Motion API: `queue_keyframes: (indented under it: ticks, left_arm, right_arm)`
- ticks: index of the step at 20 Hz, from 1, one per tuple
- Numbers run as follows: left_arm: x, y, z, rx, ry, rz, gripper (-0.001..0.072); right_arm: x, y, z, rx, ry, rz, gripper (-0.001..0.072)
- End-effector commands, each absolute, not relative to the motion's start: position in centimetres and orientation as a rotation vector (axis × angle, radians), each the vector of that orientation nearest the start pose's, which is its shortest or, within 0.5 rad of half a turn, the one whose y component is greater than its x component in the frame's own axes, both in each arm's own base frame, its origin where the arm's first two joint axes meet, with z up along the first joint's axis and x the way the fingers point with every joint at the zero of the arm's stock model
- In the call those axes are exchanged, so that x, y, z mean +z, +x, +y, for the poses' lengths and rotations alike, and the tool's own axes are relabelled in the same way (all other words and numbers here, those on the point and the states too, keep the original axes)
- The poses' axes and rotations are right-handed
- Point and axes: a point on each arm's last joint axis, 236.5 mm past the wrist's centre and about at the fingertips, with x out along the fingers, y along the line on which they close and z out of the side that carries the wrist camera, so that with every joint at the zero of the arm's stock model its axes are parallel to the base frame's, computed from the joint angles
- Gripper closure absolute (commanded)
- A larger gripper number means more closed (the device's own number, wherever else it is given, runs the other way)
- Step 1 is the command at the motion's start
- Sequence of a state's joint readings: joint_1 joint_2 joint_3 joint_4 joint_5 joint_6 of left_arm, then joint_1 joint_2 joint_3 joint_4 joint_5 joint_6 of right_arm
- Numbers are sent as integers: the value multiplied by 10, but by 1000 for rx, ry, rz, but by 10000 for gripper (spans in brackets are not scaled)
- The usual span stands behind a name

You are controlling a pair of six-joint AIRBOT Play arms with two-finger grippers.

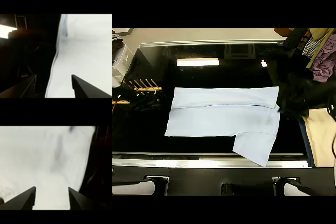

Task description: Fold the clothes and pants, and hang the long-sleeved shirts on hangers.

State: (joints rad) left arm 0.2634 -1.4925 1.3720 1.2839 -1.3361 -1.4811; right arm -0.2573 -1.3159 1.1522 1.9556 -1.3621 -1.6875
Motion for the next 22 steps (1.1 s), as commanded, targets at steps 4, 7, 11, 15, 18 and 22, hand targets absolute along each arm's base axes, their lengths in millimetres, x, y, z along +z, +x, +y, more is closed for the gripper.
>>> queue_keyframes:
  ticks: [4, 7, 11, 15, 18, 22]
  left_arm:
    - [-14, 314, 46, 59, -610, 1342, 193]
    - [-29, 294, 40, 72, -689, 1360, 193]
    - [-33, 291, 28, 37, -726, 1367, 193]
    - [-28, 298, 20, 5, -762, 1339, 193]
    - [-27, 299, 19, 0, -771, 1333, 193]
    - [-27, 299, 19, 0, -771, 1333, 193]
  right_arm:
    - [-49, 204, 50, 121, 720, 1672, 221]
    - [-71, 180, 66, 134, 787, 1725, 213]
    - [-86, 167, 66, 113, 780, 1747, 213]
    - [-95, 178, 71, 97, 834, 1679, 214]
    - [-105, 180, 68, 64, 837, 1652, 221]
    - [-114, 180, 66, 34, 836, 1633, 233]
